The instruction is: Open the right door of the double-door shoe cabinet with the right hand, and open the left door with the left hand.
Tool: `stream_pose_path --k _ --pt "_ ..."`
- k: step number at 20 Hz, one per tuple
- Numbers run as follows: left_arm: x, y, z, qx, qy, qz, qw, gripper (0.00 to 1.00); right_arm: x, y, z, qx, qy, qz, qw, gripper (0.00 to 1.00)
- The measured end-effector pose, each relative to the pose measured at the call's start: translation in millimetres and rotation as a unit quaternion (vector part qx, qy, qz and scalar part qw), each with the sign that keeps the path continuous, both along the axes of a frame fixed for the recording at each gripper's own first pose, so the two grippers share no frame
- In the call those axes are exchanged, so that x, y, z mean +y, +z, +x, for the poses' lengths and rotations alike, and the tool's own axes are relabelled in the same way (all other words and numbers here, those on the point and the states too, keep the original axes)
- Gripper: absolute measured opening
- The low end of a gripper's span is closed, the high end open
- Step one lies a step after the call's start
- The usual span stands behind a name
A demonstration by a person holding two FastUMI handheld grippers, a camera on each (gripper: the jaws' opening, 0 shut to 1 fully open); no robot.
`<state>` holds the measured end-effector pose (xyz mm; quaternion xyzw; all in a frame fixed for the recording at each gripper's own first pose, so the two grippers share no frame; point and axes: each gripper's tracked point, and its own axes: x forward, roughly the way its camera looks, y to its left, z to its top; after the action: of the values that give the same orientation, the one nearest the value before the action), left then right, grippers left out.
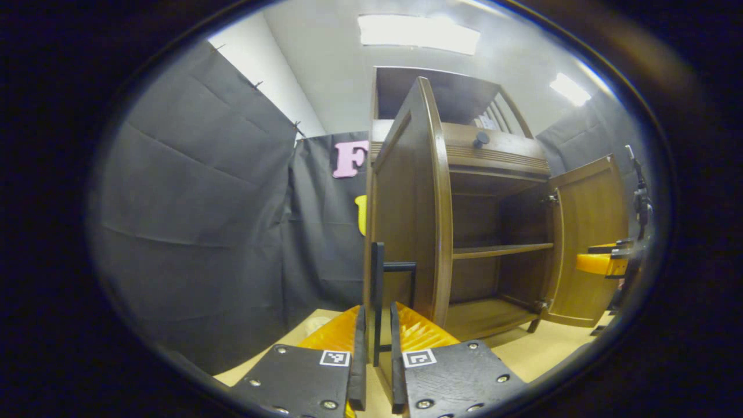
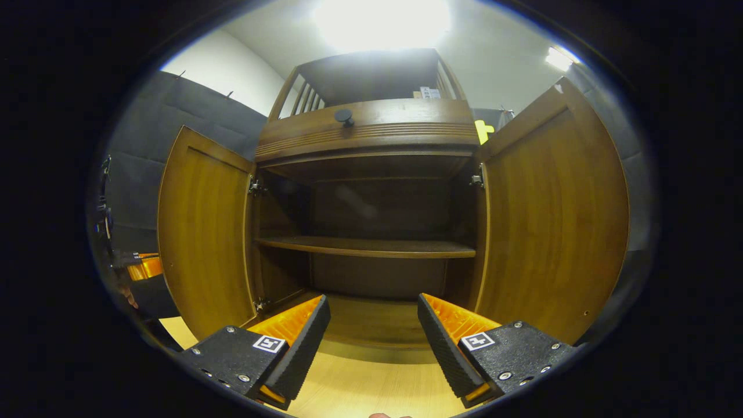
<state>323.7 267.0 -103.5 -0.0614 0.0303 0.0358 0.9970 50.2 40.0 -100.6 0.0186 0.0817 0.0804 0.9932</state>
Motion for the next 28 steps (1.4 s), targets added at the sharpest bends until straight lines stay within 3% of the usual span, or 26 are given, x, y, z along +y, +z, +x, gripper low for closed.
stream_pose_path --k 1,3,4,6,7,13,15,18,20,25,28 --pt "1 -5 -2 0.005 -0.004 -0.01 1.0 0.11 4 -1 -4 0.0 0.002 -0.001 1.0 0.94" --pt "13 -9 -3 0.009 0.007 -0.003 1.0 0.12 12 -1 -6 0.001 0.003 -0.002 1.0 0.94" --pt "26 -7 -7 0.008 0.028 0.005 1.0 0.18 14 -2 -9 0.003 0.002 -0.004 1.0 0.94" --pt "47 -8 -6 0.011 0.075 0.017 0.997 0.03 19 -3 -17 0.001 0.003 -0.009 1.0 0.94" --pt "48 -5 -6 0.01 0.079 0.015 0.997 0.07 20 -4 -21 -0.001 0.004 -0.01 1.0 0.94" --pt "53 11 -15 -0.006 0.117 0.043 0.992 0.04 15 0 -47 -0.008 -0.002 0.0 1.0 0.94" --pt "47 34 -22 -0.018 0.125 0.051 0.991 0.07 14 7 -58 -0.015 0.001 0.001 1.0 0.94" --pt "27 67 -62 -0.032 0.148 0.068 0.986 0.04 5 32 -73 -0.037 -0.008 -0.009 0.999 0.92" --pt "-7 83 -53 -0.043 0.125 0.073 0.989 0.12 -2 36 -79 -0.032 -0.014 -0.01 0.999 0.94" --pt "-97 106 -22 -0.075 0.041 0.019 0.996 0.94 -14 39 -87 -0.021 -0.03 -0.005 0.999 0.92" --pt "-143 90 1 -0.053 -0.013 -0.034 0.998 0.96 -18 41 -98 -0.026 -0.038 -0.014 0.999 0.94"
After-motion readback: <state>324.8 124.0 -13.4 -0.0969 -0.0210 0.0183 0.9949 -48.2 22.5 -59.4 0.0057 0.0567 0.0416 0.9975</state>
